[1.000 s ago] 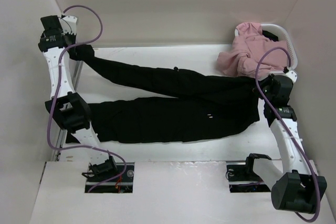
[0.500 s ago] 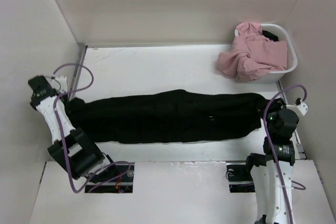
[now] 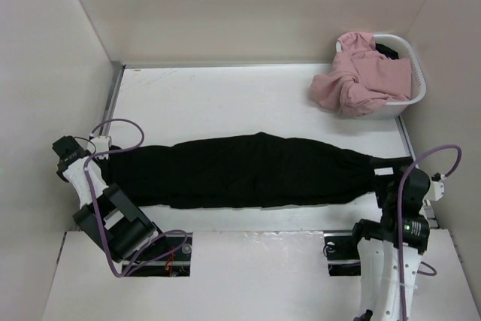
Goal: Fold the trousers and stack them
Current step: Fold the trousers
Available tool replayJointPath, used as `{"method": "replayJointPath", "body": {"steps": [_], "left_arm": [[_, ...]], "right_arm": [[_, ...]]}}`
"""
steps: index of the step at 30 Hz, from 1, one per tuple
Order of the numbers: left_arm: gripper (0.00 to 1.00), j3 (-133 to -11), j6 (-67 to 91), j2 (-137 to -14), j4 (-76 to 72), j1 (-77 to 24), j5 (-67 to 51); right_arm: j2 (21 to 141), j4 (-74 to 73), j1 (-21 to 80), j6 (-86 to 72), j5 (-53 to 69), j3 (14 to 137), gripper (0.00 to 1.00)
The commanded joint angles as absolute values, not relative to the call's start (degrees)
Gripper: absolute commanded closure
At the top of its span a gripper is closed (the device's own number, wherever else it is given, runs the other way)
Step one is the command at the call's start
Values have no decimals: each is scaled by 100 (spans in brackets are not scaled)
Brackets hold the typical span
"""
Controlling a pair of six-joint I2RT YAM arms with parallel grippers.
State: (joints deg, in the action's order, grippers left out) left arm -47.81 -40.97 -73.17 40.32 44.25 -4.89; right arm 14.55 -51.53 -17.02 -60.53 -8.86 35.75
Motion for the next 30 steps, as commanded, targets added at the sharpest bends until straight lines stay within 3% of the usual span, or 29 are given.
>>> {"method": "replayJointPath", "body": {"steps": [1,9,11,12,13,14,15,19,24,25,26,27,28,30], "left_arm": [[98,-4895,-4228,-7189,3683,4452,-686],[98,-5062,-4228,-7216,3621,4443,-686],[98,-5124,-4219,-7216,3612,4469,-694],[98,-5159,-4193,-7207,3586,4478,-703],[98,-5203,-4158,-7207,3569,4487,-721],[98,-5264,-4131,-7198,3551,4513,-721],[98,-5352,-4113,-7198,3568,4531,-729],[98,-5852,-4113,-7216,3805,4671,-800],[96,-5969,-4367,-7216,4402,4777,-756],[91,-5785,-4560,-7225,4551,4768,-660],[83,-5531,-4727,-7225,4648,4716,-563],[72,-5276,-4876,-7225,4667,4672,-423],[57,-5021,-5026,-7199,4632,4654,-230],[43,-4861,-5202,-7163,4466,4680,-10]], "right_arm": [[2151,-5424,-1517,-6862,-387,3306,0],[4093,-3974,-726,-7541,-1415,2786,0],[4455,-3710,-708,-7524,-1319,2734,16],[4595,-3587,-708,-7497,-1231,2699,30],[4640,-3499,-699,-7471,-1187,2698,51],[4597,-3524,-699,-7436,-1213,2733,83],[4501,-3664,-690,-7453,-1256,2803,97],[3992,-4428,-804,-7269,-1406,3155,100],[3586,-4869,-1050,-7022,-1407,3191,99],[3569,-4895,-1059,-7040,-1337,3095,88],[3551,-4904,-1068,-7049,-1284,2998,64],[3533,-4904,-1094,-7084,-1248,2901,26],[3542,-4878,-1112,-7136,-1144,2805,0],[3629,-4817,-1121,-7224,-985,2690,0]]}}
